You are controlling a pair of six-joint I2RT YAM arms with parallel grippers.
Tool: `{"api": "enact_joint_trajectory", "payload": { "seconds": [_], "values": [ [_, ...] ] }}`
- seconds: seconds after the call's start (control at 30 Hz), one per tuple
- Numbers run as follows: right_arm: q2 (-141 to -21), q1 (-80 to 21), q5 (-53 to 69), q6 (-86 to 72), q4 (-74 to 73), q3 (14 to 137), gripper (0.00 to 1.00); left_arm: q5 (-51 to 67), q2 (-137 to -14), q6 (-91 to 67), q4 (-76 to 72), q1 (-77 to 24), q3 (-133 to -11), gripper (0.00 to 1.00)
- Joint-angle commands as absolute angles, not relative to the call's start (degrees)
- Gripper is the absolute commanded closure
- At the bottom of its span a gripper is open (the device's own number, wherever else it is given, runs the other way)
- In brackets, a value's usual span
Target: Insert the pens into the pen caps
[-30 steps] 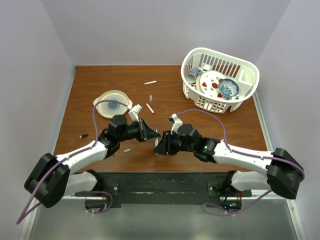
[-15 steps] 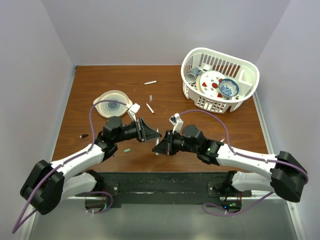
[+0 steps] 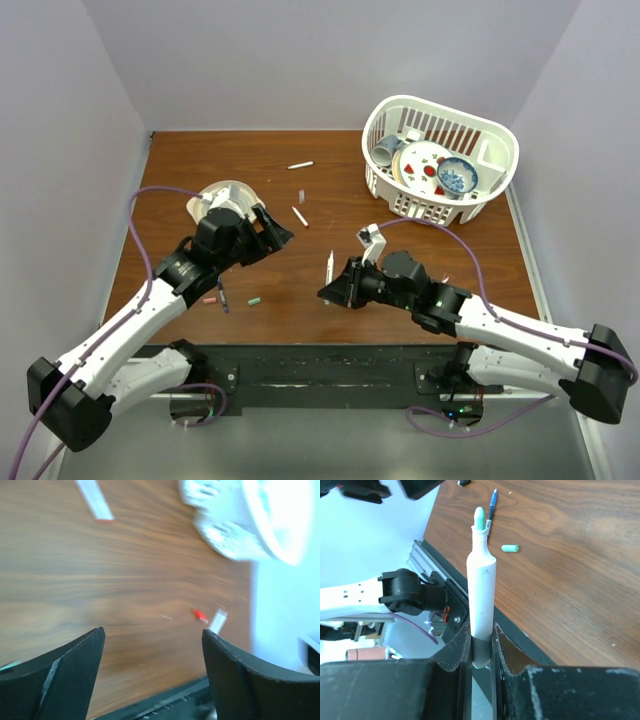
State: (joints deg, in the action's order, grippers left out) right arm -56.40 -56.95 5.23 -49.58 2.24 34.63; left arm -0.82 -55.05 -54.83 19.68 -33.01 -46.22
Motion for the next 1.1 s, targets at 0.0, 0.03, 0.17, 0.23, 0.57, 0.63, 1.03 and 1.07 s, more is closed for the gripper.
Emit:
{"api": "enact_joint_trajectory", "payload": {
  "seconds": [0.0,0.03,0.17,0.23,0.57,0.63,1.03,1.07],
  "values": [
    [-54.67,-57.13,2.2,-46.68,-2.01,37.88,1.0,-16.27,-53.88,-57.26,37.28,-32.34,-49.92,0.2],
    [-54.49,-56.95,2.11,-46.23,-3.67,38.32,1.0,-14.69,-53.7,-50.95,31.26,-32.43,-50.18,0.22],
    [-51.87,-57.04,0.89,-44.74,-6.85,39.38,1.0,-14.5,-57.11,-21.97,35.23,-32.34,-55.45,0.23],
    [-50.54,-57.04,0.53,-44.56,-7.47,38.94,1.0,-13.98,-59.4,-15.15,39.26,-32.43,-58.6,0.19],
    [-48.96,-57.04,1.84,-40.35,-13.44,40.78,1.0,0.18,-64.78,20.97,42.88,-35.68,-57.13,0.31],
    [-47.47,-57.04,2.11,-39.47,-14.84,40.96,1.0,-1.84,-64.78,23.19,44.11,-35.68,-55.03,0.27],
    [-42.72,-57.13,0.09,-37.62,-19.6,45.87,1.0,-0.27,-75.58,24.7,42.63,-36.47,-50.18,0.36],
    [-42.45,-57.13,0.09,-37.62,-19.6,45.97,1.0,-0.35,-76.98,24.35,42.37,-36.47,-50.01,0.36]
  ]
}}
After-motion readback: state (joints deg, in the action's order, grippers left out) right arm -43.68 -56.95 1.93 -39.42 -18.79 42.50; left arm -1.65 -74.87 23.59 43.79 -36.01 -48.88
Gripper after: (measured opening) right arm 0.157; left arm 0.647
